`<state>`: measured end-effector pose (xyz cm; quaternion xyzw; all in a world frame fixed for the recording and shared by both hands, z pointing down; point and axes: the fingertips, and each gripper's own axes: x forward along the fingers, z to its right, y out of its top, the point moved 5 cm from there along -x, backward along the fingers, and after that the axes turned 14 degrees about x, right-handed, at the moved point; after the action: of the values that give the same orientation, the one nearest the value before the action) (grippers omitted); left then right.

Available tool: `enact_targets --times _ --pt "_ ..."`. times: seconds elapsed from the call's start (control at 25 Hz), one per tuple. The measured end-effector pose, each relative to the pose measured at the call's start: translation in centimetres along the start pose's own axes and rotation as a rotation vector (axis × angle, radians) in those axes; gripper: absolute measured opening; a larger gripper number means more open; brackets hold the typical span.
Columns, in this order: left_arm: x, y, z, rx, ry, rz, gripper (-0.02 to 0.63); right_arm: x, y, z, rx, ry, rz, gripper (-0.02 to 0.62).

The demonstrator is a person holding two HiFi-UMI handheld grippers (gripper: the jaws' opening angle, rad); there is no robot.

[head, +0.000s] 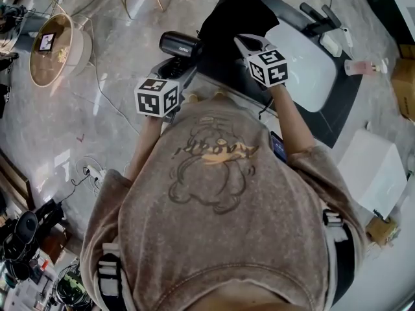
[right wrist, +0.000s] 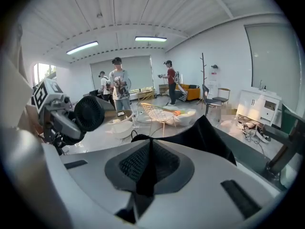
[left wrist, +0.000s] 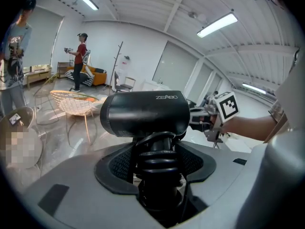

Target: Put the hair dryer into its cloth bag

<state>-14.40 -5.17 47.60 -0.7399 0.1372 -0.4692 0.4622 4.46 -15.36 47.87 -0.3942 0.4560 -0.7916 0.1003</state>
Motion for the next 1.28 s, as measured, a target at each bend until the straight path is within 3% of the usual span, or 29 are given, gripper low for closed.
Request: enact_targets --times 0.44,0.88,1.28 --pt "1.9 -0.6 2.6 0.054 -0.130 -0.054 0.258 0.2 4.2 0.8 0.018 0.032 0.055 0.021" --pt "5.5 -1.8 4.7 0.125 -0.267 -0.139 0.259 0.5 5.0 1.3 -0.002 0.064 0.027 0.021" --pt "8.4 -2.3 5.3 0.154 -0.333 -0.183 0.258 0.2 4.3 0.7 -0.017 0.086 0.005 0.021"
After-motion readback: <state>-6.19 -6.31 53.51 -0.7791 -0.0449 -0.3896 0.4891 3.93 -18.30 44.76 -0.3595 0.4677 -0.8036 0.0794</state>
